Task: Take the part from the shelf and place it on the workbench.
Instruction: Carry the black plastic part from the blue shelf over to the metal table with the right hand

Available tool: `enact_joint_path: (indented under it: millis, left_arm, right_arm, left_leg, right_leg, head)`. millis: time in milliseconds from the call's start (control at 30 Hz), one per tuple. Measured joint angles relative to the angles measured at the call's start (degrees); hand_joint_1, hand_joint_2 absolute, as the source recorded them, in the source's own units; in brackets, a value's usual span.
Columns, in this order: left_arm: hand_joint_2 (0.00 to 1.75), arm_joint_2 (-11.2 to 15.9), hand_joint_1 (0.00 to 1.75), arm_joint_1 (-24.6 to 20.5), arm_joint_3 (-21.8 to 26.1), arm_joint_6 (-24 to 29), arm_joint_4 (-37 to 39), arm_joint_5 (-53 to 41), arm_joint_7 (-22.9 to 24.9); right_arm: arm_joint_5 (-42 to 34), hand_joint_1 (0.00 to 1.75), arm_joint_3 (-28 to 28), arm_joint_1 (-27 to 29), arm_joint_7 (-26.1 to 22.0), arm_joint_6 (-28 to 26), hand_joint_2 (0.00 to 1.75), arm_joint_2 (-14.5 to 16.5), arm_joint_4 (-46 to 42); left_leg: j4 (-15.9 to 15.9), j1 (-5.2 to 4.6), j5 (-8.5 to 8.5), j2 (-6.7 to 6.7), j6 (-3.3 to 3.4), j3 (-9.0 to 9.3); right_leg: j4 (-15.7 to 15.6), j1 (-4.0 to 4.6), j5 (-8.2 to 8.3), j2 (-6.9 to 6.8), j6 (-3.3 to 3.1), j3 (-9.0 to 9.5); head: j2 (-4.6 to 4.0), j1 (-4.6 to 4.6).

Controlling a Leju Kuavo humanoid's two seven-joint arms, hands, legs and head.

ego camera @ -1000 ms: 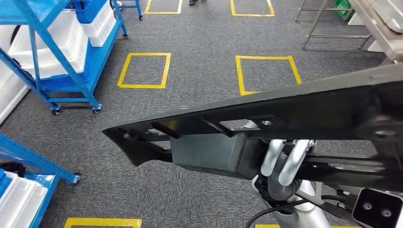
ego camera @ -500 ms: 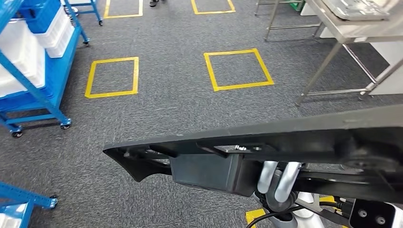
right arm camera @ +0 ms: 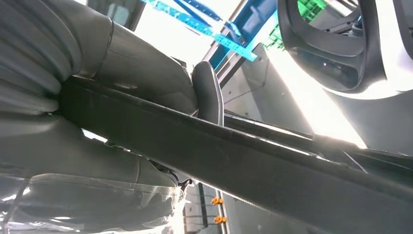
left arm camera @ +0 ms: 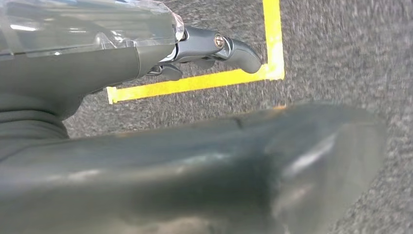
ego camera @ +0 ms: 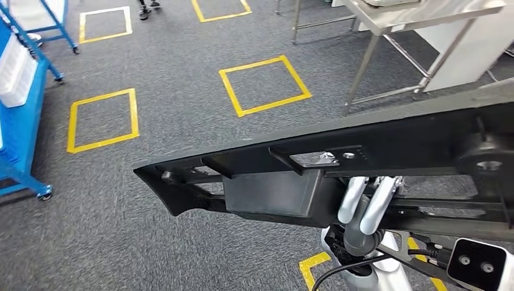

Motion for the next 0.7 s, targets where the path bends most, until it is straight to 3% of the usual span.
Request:
enact_joint_path:
  millis: [67, 133, 167, 233, 300, 367, 433, 467, 500, 533, 600, 667, 700]
  left_arm:
    - [0.0, 0.1, 0.0, -0.1, 0.4, 0.5, 0.0, 0.6, 1.7]
    - [0.0, 0.3, 0.0, 0.1, 1.3, 1.6, 0.0, 1.7, 3.2]
    - [0.0, 0.5, 0.0, 0.1, 1.8, 2.1, 0.0, 2.3, 3.7]
    - [0.0, 1.0, 0.0, 0.2, 2.7, 2.5, -0.1, 3.3, 4.1]
    - [0.0, 1.6, 0.0, 0.2, 3.6, 2.6, -0.2, 3.9, 4.1]
    - [0.0, 2.2, 0.0, 0.6, 4.4, 2.6, -0.2, 4.3, 4.1]
    - [0.0, 2.6, 0.0, 1.0, 5.0, 2.6, -0.2, 4.5, 4.1]
    - [0.0, 2.7, 0.0, 1.0, 5.2, 2.6, -0.2, 4.6, 4.1]
    - [0.0, 2.8, 0.0, 1.0, 5.4, 2.6, -0.2, 4.6, 4.2]
    - [0.0, 2.9, 0.0, 0.9, 5.5, 2.5, -0.2, 4.6, 4.2]
    - [0.0, 2.9, 0.0, 0.9, 5.6, 2.1, -0.2, 4.4, 4.1]
    - [0.0, 2.8, 0.0, 0.8, 5.6, 1.4, -0.2, 4.0, 3.6]
    - [0.0, 2.8, 0.0, 0.7, 5.6, 1.1, -0.2, 3.8, 3.3]
  right_arm:
    - [-0.1, 1.75, -0.1, -0.3, 0.0, -0.5, 1.75, 0.0, 0.3]
    - [0.0, 1.75, -0.2, -0.3, 0.0, -1.1, 1.75, 0.0, 0.5]
    - [0.0, 1.75, -0.4, -0.1, 0.0, -1.3, 1.75, 0.0, 0.6]
    - [0.2, 1.75, -1.1, 0.8, 0.0, -1.0, 1.75, 0.0, 0.5]
    - [0.6, 1.75, -2.4, 2.0, 0.0, 0.5, 1.75, 0.0, 0.1]
    - [1.0, 1.75, -4.0, 3.3, 0.0, 2.3, 1.75, 0.3, -0.1]
    - [1.4, 1.75, -5.2, 4.6, 0.0, 3.3, 1.75, 0.6, -0.2]
    - [1.6, 1.75, -5.7, 5.1, 0.0, 3.6, 1.75, 0.7, -0.2]
    - [1.9, 1.75, -6.2, 5.6, 0.0, 4.0, 1.75, 0.9, -0.3]
    - [2.2, 1.75, -6.6, 5.9, 0.0, 4.3, 1.75, 1.1, -0.5]
    - [2.7, 1.75, -7.4, 6.3, 0.0, 5.1, 1.75, 1.7, -0.9]
    - [3.1, 1.75, -7.9, 6.5, 0.0, 5.6, 1.75, 2.2, -1.2]
    - [3.3, 1.75, -8.1, 6.7, 0.0, 5.7, 1.75, 2.4, -1.3]
  left_leg:
    - [-8.1, 0.21, 4.31, -2.15, 0.17, 3.25]
    - [-12.9, 0.35, 5.8, -4.36, 0.45, 5.24]
    - [-13.4, 0.3, 5.6, -4.66, 0.68, 5.45]
    - [-13.8, 0.34, 5.89, -3.49, 1.36, 5.62]
    - [-14.4, 0.52, 6.23, -2.17, 2.2, 5.81]
    - [-14.6, 0.43, 6.27, -0.68, 2.69, 5.86]
    - [-14.6, 0.31, 6.16, 0.96, 2.78, 5.84]
    - [-14.6, 0.29, 6.09, 1.74, 2.74, 5.86]
    - [-14.6, 0.28, 6.01, 2.46, 2.65, 5.94]
    - [-14.6, 0.27, 5.89, 3.13, 2.51, 6.09]
    - [-14.5, 0.07, 5.56, 4.29, 2.01, 6.46]
    - [-14.5, -0.14, 5.27, 5.34, 1.36, 6.73]
    - [-14.5, -0.18, 5.19, 5.91, 1.02, 6.87]
  right_leg:
    - [0.4, -0.01, -0.18, 1.51, 0.33, 0.0]
    - [0.7, -0.07, -0.18, 2.89, 0.94, -0.38]
    - [0.7, -0.13, -0.05, 3.52, 1.31, -0.6]
    - [0.6, -0.17, 0.07, 4.0, 2.0, -0.86]
    - [3.0, 0.09, -1.56, 1.38, 2.45, -2.0]
    - [9.9, 0.07, -5.24, -1.82, 2.74, -5.31]
    - [16.5, -0.23, -7.57, -2.64, 3.01, -8.59]
    - [17.1, -0.35, -7.21, -2.78, 3.09, -8.89]
    - [15.2, -0.42, -5.85, -3.06, 3.1, -7.88]
    - [11.3, -0.4, -3.91, -3.79, 2.98, -5.72]
    - [3.1, 0.01, -1.26, -6.24, 2.47, -1.29]
    - [0.1, 0.52, -0.83, -7.08, 1.94, 0.2]
    - [0.0, 0.63, -0.71, -6.33, 1.66, 0.11]
  head:
    - [0.0, 0.0]
    - [0.0, 0.01]
    - [0.0, 0.01]
    - [0.0, 0.02]
    - [0.0, 0.02]
    - [0.0, 0.02]
    - [0.0, 0.02]
    - [0.0, 0.02]
    - [0.0, 0.02]
    - [0.0, 0.02]
    - [0.0, 0.02]
    - [0.0, 0.02]
    - [0.0, 0.02]
